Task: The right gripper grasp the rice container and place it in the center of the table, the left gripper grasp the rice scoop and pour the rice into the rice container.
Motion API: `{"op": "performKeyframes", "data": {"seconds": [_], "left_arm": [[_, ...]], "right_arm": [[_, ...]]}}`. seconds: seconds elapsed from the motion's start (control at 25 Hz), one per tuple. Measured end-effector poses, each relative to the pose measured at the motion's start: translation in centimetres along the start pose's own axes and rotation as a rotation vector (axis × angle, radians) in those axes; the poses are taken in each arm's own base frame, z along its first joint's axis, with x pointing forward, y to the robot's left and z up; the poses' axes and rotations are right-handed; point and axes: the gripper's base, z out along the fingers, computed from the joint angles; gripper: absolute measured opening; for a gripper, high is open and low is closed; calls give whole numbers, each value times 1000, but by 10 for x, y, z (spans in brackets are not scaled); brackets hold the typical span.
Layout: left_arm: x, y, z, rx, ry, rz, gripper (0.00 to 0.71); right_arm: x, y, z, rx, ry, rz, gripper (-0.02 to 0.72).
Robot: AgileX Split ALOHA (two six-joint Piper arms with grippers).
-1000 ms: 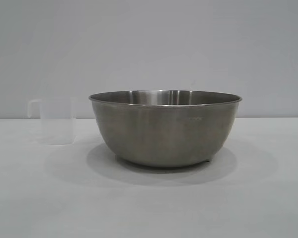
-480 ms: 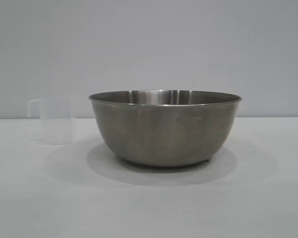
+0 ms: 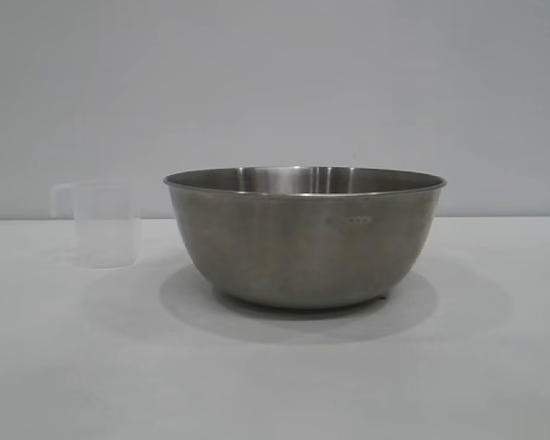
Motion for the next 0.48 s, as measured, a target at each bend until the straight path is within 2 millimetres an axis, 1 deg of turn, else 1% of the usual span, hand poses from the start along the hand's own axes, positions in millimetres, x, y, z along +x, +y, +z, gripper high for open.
{"op": "performKeyframes", "data": {"seconds": [0.32, 0.48], "left_arm": [[0, 0, 0, -16, 0, -10, 391], [0, -1, 1, -104, 4, -63, 391]], "right_arm": [[0, 0, 0, 0, 0, 0, 479], [0, 0, 0, 0, 0, 0, 479]]}}
